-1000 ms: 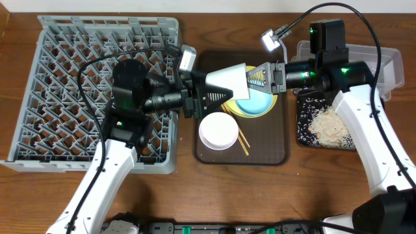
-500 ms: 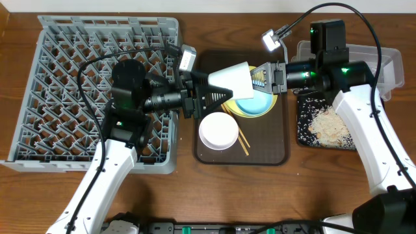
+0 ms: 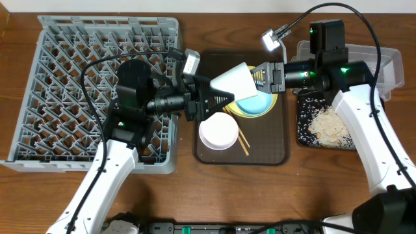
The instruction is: Sort waste into correct bins and load items into the dishwasher
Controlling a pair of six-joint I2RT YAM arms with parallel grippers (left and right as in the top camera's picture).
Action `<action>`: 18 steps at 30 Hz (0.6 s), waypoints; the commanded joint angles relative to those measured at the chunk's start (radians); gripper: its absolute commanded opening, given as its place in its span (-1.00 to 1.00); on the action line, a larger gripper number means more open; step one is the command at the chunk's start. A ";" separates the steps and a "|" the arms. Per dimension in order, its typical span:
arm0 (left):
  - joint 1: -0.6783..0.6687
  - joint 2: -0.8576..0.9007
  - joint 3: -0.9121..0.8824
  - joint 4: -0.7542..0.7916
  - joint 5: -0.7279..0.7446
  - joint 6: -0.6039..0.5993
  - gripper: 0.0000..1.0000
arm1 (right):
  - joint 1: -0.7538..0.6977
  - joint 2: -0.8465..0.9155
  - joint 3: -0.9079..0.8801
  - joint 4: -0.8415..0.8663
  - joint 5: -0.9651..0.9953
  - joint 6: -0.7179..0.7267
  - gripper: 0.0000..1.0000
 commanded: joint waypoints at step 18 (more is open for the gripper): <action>0.111 0.000 0.018 -0.140 -0.050 0.088 -0.18 | -0.031 -0.004 0.003 -0.061 0.137 -0.004 -0.22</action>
